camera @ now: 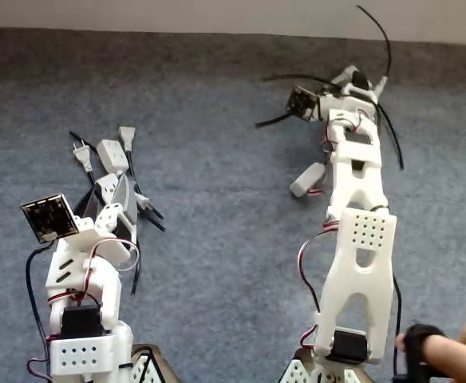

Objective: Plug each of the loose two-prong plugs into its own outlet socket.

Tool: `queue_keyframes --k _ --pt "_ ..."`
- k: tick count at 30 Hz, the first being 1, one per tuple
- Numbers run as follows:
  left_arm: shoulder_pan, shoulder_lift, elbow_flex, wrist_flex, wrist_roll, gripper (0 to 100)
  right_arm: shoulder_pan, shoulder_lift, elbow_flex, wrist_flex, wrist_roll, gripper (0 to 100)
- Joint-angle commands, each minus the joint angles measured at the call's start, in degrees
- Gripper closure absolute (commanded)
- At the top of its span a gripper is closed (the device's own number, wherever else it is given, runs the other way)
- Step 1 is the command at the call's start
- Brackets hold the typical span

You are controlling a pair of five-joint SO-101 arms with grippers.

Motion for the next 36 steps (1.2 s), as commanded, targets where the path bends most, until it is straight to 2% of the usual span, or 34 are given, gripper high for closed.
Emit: queue_keyframes --k 1,4,7,13,17,20,23,27,36 --pt "1.01 -0.66 0.92 -0.09 -0.09 81 2.07 -2.51 -8.22 -3.65 -2.55 72.7" --pt "1.01 -0.66 0.92 -0.09 -0.09 81 2.51 -3.82 -15.16 -3.38 -13.71 72.7" --pt "1.01 -0.66 0.92 -0.09 -0.09 81 3.3 -5.85 -23.6 3.82 -24.18 72.6" --pt "1.01 -0.66 0.92 -0.09 -0.09 81 4.97 -12.88 -44.62 39.16 -40.88 72.5" --pt "1.01 -0.66 0.92 -0.09 -0.09 81 4.44 -19.3 -54.81 64.57 -46.24 72.5" --pt "1.01 -0.66 0.92 -0.09 -0.09 81 3.3 -25.89 -53.93 81.27 -47.12 72.5" --pt "1.01 -0.66 0.92 -0.09 -0.09 81 1.8 -30.9 -51.21 93.23 -56.09 72.5" --pt "1.1 -0.66 0.92 -0.09 -0.09 81 1.01 -34.59 -43.3 94.9 -66.81 72.5" --pt "1.1 -0.66 0.92 -0.09 -0.09 81 -4.88 -41.71 -9.63 94.9 -76.92 72.5"
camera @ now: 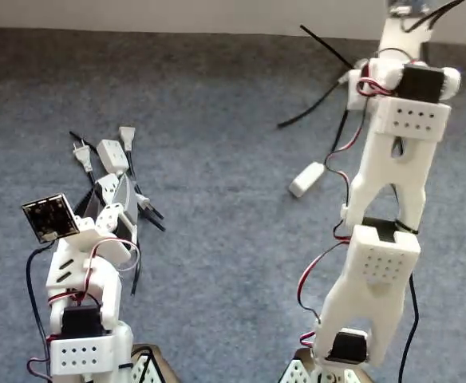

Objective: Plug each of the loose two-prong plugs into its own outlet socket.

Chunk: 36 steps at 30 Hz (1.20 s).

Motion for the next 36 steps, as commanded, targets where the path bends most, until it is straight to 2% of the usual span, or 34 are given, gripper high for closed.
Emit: queue_keyframes --k 1,7,10,16,26,34,36 --pt "0.92 -0.66 0.92 -0.09 -0.09 81 -3.03 -6.11 12.44 2.15 -5.01 72.5" --pt "0.92 -0.66 0.92 -0.09 -0.09 81 -7.34 -6.99 21.76 1.98 -12.4 72.5" --pt "0.92 -0.66 0.92 -0.09 -0.09 81 -9.36 -6.73 22.73 1.8 -13.71 72.5" --pt "0.92 -0.66 0.92 -0.09 -0.09 81 -10.42 -0.22 24.13 -0.92 -21.27 72.7" --pt "0.84 -0.66 0.92 -0.09 -0.09 81 -10.15 8.84 23.69 -6.73 -21.98 72.7" --pt "0.84 -0.66 0.92 -0.09 -0.09 81 -4.62 11.91 28.97 -6.46 -21.45 72.7" --pt "0.84 -0.66 0.92 -0.09 -0.09 81 -2.51 12.53 29.67 -4.62 -19.43 72.7"
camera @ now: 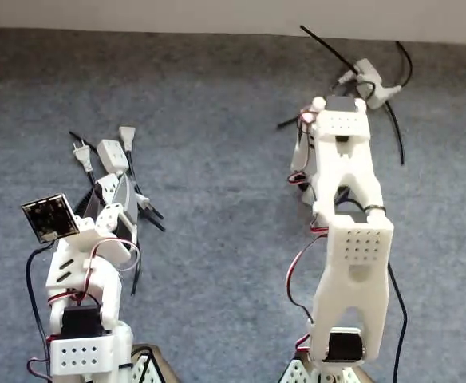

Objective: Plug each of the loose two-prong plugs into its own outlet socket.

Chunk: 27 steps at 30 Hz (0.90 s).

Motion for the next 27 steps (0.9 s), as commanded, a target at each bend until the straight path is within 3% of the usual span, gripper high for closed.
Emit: queue_keyframes --k 1,4,14,27 --pt "0.84 -0.66 0.92 -0.09 -0.09 81 4.35 -0.57 0.57 3.38 3.25 72.7" --pt "0.92 -0.66 0.92 -0.09 -0.09 81 6.46 -1.54 -0.4 8.22 5.98 72.7" --pt "0.92 -0.66 0.92 -0.09 -0.09 81 8.92 -12.62 -1.01 8.31 14.15 72.7" --pt "0.92 -0.66 0.92 -0.09 -0.09 81 8.66 -13.49 -0.84 7.78 37.19 72.8"
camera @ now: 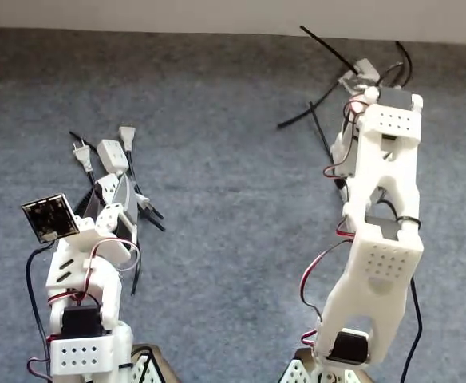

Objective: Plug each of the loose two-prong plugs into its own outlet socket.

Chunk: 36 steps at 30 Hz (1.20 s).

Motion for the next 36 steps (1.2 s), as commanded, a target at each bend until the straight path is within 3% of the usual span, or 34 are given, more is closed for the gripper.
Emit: queue_keyframes --k 1,13,19,24,29,36 --pt "0.92 -0.66 0.92 -0.09 -0.09 81 -0.04 -2.68 -1.19 1.63 5.54 72.8" --pt "0.92 -0.66 0.92 -0.09 -0.09 81 -0.13 9.36 -1.89 -2.33 5.98 73.7" --pt "0.92 -0.66 0.92 -0.09 -0.09 81 1.36 9.27 -1.89 -5.67 4.4 93.8" --pt "0.92 -0.66 0.92 -0.09 -0.09 81 0.57 9.19 -8.57 0.92 -11.96 95.8" --pt "0.84 -0.66 0.92 -0.09 -0.09 81 -7.69 7.96 -13.23 2.42 -22.95 95.8" --pt "0.57 -0.66 0.92 -0.09 -0.09 81 -24.75 7.78 -13.67 2.33 -41.41 95.8"
